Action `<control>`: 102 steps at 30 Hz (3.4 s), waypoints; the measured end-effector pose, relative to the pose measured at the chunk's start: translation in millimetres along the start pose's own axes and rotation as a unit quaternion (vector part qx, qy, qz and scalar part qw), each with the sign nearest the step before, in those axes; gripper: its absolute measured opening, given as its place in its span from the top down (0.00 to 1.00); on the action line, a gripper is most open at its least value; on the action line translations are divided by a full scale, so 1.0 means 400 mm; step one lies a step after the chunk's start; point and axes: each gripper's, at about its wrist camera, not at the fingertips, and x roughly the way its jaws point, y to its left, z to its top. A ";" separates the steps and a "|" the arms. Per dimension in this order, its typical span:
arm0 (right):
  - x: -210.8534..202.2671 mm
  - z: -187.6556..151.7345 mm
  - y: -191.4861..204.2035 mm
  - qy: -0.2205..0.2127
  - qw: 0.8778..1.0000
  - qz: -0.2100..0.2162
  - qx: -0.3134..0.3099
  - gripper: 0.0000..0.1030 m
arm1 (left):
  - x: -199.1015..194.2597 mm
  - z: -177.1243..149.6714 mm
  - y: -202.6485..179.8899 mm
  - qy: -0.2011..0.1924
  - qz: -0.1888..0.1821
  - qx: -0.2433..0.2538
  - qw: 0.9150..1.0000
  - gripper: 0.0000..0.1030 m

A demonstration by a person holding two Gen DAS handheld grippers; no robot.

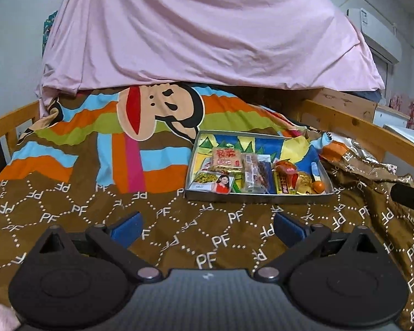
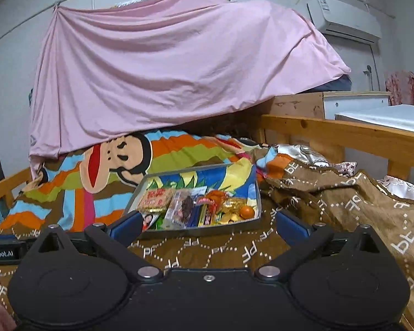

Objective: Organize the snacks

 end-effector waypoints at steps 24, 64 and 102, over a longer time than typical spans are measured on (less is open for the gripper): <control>0.017 -0.053 0.049 0.072 0.996 -0.007 -0.049 0.01 | 0.010 -0.036 0.004 0.046 0.022 0.016 0.999 0.00; 0.059 -0.075 0.045 0.119 0.991 -0.017 -0.064 0.01 | 0.047 -0.061 0.000 0.097 0.043 0.033 0.994 0.00; 0.064 -0.082 0.045 0.124 0.990 -0.017 -0.067 0.01 | 0.048 -0.060 -0.003 0.098 0.044 0.034 0.994 0.00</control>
